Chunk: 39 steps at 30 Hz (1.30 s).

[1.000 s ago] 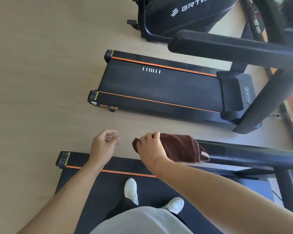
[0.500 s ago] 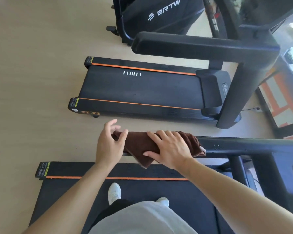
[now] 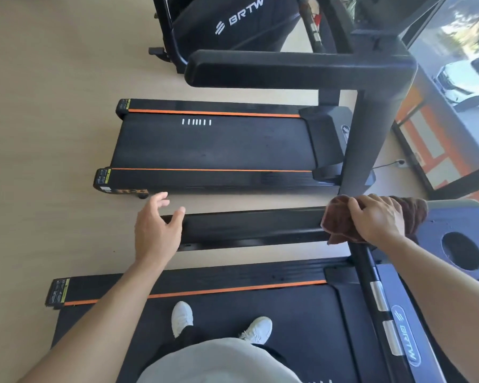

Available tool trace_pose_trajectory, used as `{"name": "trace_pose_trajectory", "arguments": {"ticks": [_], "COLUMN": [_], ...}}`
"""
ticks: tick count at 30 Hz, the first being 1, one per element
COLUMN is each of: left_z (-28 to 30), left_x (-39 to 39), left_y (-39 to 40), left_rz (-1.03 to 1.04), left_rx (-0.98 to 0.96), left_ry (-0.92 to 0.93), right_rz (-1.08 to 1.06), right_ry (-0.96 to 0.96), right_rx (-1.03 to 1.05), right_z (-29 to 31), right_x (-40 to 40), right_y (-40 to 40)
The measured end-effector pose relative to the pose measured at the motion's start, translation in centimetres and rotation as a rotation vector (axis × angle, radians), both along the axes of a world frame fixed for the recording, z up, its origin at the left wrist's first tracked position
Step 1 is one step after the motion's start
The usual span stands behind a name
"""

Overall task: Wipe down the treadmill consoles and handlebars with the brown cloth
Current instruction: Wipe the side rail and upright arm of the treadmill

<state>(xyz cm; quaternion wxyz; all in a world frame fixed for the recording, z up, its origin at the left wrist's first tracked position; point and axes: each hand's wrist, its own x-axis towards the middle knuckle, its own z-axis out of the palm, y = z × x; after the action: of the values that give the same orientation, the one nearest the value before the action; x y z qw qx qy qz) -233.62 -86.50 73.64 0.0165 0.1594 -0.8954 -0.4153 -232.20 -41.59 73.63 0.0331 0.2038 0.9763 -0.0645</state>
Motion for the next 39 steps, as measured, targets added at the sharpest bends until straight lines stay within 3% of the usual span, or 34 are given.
{"name": "trace_pose_trajectory", "arguments": {"ticks": [4, 10, 17, 22, 26, 29, 34, 39], "left_z": [-0.3, -1.4, -0.4, 0.7, 1.4, 1.9, 2.5, 2.7], "left_x": [1.2, 2.5, 0.7, -0.3, -1.4, -2.4, -3.7, -3.6], "left_y": [-3.7, -8.1, -10.9, -13.0, -13.2, -10.6, -3.5, 5.1], "left_rz": [0.053, 0.070, -0.046, -0.078, -0.081, -0.151, -0.308, -0.422], "left_rx": [0.023, 0.060, 0.052, 0.005, -0.012, 0.029, 0.073, 0.119], "left_ry": [-0.044, -0.171, -0.230, -0.193, -0.140, -0.074, -0.018, 0.022], "right_rz": [0.034, 0.225, 0.668, 1.100, 1.233, 1.241, 1.056, 0.769], "right_ry": [0.055, 0.098, 0.091, -0.077, -0.120, -0.022, 0.061, 0.049], "right_rx": [0.028, 0.024, -0.032, 0.071, 0.181, 0.166, 0.062, 0.000], "right_z": [-0.4, -1.2, -1.5, -1.5, -1.2, -1.4, -2.1, -1.4], "right_x": [0.0, 0.4, -0.5, -2.6, -2.8, -2.1, -0.8, 0.0], "right_y": [-4.8, -18.6, -34.1, -40.3, -40.0, -37.7, -31.7, -19.9]}}
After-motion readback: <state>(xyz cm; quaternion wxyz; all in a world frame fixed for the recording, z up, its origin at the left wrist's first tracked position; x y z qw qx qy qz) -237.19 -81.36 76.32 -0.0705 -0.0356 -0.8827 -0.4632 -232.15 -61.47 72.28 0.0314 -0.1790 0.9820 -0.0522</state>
